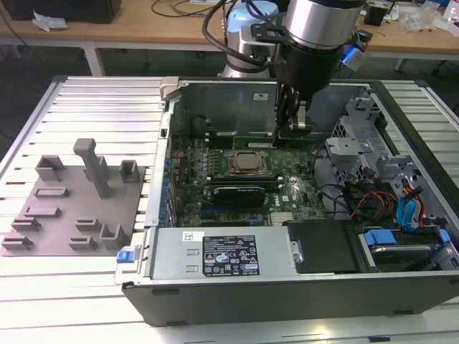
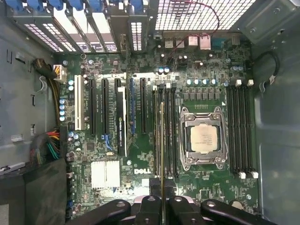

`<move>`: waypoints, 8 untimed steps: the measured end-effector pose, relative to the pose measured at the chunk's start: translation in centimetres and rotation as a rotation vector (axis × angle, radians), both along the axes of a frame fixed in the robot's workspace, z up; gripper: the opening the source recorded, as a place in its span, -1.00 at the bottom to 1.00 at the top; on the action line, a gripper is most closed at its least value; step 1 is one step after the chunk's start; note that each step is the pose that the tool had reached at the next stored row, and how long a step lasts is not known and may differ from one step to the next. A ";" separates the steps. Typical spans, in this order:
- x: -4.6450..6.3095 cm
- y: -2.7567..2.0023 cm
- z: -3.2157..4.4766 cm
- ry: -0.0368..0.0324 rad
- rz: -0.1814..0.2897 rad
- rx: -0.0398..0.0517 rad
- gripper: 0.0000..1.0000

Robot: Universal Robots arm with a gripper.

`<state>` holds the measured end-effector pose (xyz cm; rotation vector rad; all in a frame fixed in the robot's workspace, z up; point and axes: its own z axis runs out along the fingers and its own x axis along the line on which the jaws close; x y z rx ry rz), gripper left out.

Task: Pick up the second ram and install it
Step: 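Insert the second ram into the second slot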

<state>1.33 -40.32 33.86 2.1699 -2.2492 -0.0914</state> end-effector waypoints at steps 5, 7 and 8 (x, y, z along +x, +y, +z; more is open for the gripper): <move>0.0 0.00 -0.58 0.0000 0.000 -0.0014 -0.78; 0.0 0.00 -0.93 -0.0001 0.000 -0.0012 -0.78; 0.0 0.00 -1.05 0.0000 0.000 -0.0013 -0.78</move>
